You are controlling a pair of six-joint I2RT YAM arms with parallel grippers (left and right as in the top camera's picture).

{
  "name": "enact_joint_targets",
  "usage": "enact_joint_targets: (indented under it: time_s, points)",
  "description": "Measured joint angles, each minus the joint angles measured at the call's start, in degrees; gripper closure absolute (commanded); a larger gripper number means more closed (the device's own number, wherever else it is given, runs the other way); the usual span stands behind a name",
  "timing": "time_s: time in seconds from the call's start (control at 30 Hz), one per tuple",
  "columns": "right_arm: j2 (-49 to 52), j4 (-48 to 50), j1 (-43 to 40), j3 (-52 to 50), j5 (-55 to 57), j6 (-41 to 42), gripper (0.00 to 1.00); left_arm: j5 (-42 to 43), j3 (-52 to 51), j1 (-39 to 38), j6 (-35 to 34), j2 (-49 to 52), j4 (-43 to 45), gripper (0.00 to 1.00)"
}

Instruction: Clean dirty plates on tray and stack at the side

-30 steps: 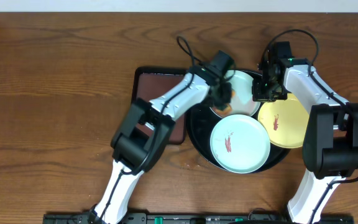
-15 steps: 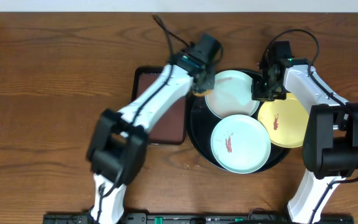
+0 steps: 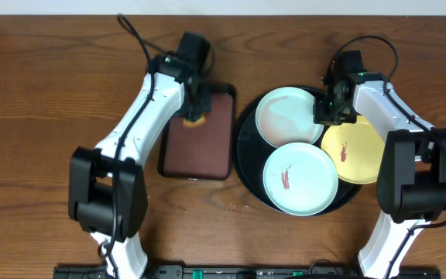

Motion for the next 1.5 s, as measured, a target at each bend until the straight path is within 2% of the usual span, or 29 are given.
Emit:
enact_joint_targets:
  time_s: [0.07, 0.13, 0.23, 0.27, 0.33, 0.37, 0.4, 0.43, 0.5, 0.53, 0.57, 0.67, 0.7, 0.9, 1.17, 1.5]
  points:
    - [0.00, 0.35, 0.00, -0.02, 0.04, -0.02, 0.99, 0.31, -3.37, 0.72, 0.83, 1.14, 1.53, 0.92]
    - [0.00, 0.63, 0.00, -0.02, 0.00, -0.13, 0.99, 1.20, -5.84, 1.03, 1.62, 2.43, 2.12, 0.84]
    - [0.00, 1.16, 0.00, -0.07, -0.76, -1.49, 0.99, 1.92, -6.67, 1.01, 3.21, 2.86, 2.43, 0.56]
    - [0.00, 1.22, -0.02, -0.07, -0.96, -1.77, 0.98, 2.14, -6.62, 1.01, 3.98, 2.75, 2.67, 0.54]
    - [0.00, 1.29, -0.02, -0.07, -1.16, -2.21, 0.90, 2.62, -6.58, 1.03, 4.50, 2.58, 2.43, 0.49]
    - [0.00, 1.42, -0.02, -0.07, -1.25, -2.49, 0.82, 2.95, -6.47, 1.07, 4.81, 2.49, 1.95, 0.40]
    - [0.00, 1.62, -0.02, -0.07, -1.36, -2.78, 0.69, 3.30, -6.16, 1.11, 5.07, 2.32, 1.20, 0.34]
    - [0.00, 1.92, -0.02, -0.07, -1.46, -3.10, 0.63, 3.78, -5.75, 1.22, 5.14, 2.01, 0.48, 0.30]
    - [0.00, 2.49, -0.02, -0.07, -1.64, -2.97, 0.65, 4.55, -4.55, 1.55, 5.68, 0.72, -0.85, 0.25]
    - [0.00, 2.80, -0.02, -0.09, -1.68, -3.04, 0.87, 4.92, -3.85, 1.81, 5.62, -0.50, -1.25, 0.23]
    - [0.00, 3.15, -0.02, -0.09, -1.84, -2.89, 0.99, 5.27, -3.02, 2.38, 5.81, -3.43, -1.57, 0.23]
    - [0.00, 3.52, -0.04, -0.09, -2.03, -2.05, 0.99, 5.66, -1.88, 3.56, 5.84, -10.93, -2.80, 0.21]
    - [0.00, 3.52, -0.07, -0.09, -2.08, -2.05, 0.99, 5.64, -1.57, 3.96, 5.81, -13.62, -3.30, 0.17]
    - [-0.11, 2.93, -0.07, 0.68, -2.45, -2.05, 0.99, 5.64, -0.72, 5.62, 5.86, -24.22, -6.32, 0.16]
    - [-5.60, 3.63, 0.66, 5.73, -2.56, -2.49, 0.99, 5.66, -0.72, 5.73, 5.86, -25.42, -6.80, 0.16]
    - [-8.55, 5.57, 11.78, 13.25, -0.94, -6.21, 0.99, 5.66, -0.72, 5.73, 5.86, -25.42, -6.82, 0.16]
